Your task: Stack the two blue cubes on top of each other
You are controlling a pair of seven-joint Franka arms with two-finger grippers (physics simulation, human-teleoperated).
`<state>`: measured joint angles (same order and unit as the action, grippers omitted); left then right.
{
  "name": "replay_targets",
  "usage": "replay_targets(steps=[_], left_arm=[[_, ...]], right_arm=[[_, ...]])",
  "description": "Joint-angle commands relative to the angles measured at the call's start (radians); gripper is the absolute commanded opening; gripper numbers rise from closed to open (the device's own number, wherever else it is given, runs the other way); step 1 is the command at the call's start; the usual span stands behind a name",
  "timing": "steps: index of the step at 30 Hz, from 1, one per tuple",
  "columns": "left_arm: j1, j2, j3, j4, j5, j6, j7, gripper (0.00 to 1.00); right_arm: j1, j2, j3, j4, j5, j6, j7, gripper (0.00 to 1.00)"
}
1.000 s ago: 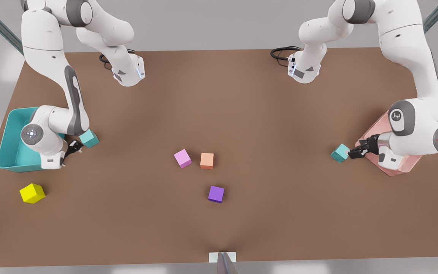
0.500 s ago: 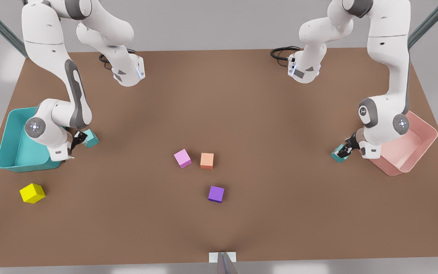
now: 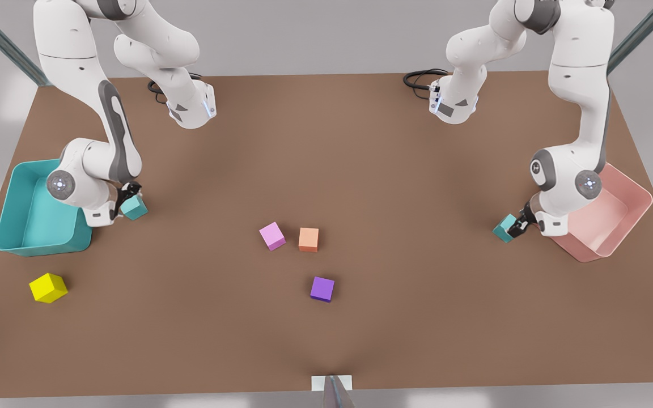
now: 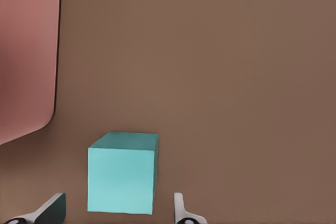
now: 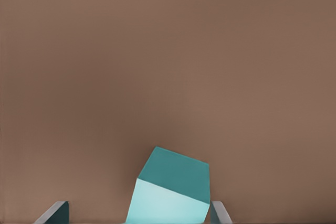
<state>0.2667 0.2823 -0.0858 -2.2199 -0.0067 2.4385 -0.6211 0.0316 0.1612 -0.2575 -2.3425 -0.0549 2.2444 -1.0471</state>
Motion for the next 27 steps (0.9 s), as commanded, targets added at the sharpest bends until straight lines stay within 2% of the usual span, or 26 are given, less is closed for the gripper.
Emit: replay_targets(steps=[1,3,5,8,27], left_arm=[[0.002,0.004,0.000,0.005,0.008,0.031,-0.055,1.00],[-0.003,-0.026,0.000,0.017,0.010,-0.001,-0.054,1.00],[-0.014,-0.160,-0.029,0.037,0.011,-0.156,-0.069,1.00],[-0.007,-0.152,-0.052,0.101,0.013,-0.280,-0.083,1.00],[-0.012,-0.146,-0.052,0.102,0.017,-0.305,-0.068,1.00]], right_arm=[[0.001,0.000,0.000,-0.003,0.001,-0.017,0.257,1.00],[0.001,0.004,0.000,-0.003,0.001,-0.016,0.280,1.00],[0.007,0.011,-0.002,-0.001,0.000,-0.014,0.303,1.00],[0.010,0.012,-0.002,-0.001,0.000,-0.026,0.380,1.00],[0.016,0.055,-0.003,0.002,-0.100,0.075,0.433,1.00]])
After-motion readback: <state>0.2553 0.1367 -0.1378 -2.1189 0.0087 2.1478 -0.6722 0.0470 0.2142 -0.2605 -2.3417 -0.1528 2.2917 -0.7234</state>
